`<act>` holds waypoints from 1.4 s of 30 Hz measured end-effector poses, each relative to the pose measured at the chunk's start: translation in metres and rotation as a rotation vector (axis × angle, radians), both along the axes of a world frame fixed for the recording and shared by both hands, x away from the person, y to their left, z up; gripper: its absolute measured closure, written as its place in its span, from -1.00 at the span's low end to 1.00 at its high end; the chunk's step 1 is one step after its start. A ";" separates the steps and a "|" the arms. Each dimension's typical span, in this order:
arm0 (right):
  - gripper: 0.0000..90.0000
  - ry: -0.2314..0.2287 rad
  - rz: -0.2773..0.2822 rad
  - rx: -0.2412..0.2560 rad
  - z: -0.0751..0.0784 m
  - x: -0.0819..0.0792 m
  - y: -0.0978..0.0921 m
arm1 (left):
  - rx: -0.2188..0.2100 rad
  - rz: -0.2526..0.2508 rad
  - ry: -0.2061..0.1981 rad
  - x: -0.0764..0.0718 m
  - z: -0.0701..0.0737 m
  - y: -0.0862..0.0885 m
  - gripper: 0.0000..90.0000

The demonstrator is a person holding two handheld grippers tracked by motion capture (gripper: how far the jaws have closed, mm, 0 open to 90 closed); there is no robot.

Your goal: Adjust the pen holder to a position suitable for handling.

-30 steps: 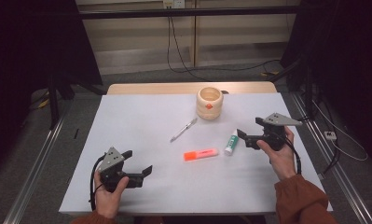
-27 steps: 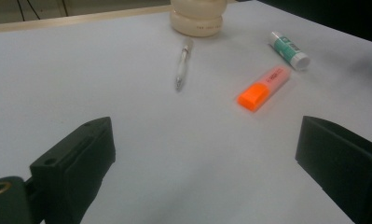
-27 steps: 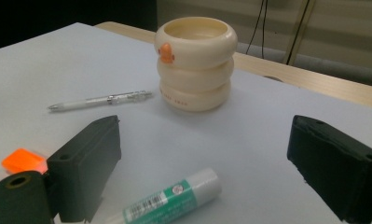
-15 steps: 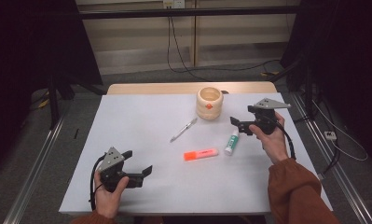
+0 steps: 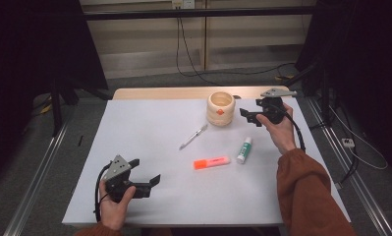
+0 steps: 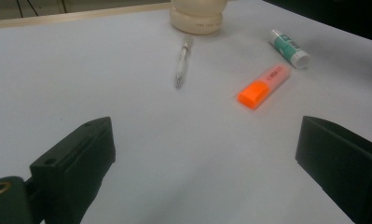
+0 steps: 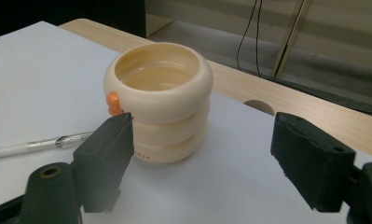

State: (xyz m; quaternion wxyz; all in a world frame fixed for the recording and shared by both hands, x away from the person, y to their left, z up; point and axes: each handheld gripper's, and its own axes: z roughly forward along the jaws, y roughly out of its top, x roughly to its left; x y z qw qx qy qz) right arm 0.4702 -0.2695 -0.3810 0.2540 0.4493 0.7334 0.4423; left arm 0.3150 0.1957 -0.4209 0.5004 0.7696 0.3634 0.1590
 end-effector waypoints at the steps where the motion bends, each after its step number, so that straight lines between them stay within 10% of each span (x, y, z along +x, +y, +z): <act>1: -0.51 0.007 0.006 0.000 -0.001 0.003 0.001 | 0.000 0.000 0.000 0.000 0.000 0.000 -0.90; 22: -0.22 0.147 0.036 -0.031 0.010 0.085 0.029 | -0.009 -0.004 0.012 0.000 -0.001 0.001 -0.90; 42: 0.56 0.188 0.018 -0.072 -0.017 0.107 0.046 | -0.013 -0.007 0.023 0.000 -0.002 0.004 -0.90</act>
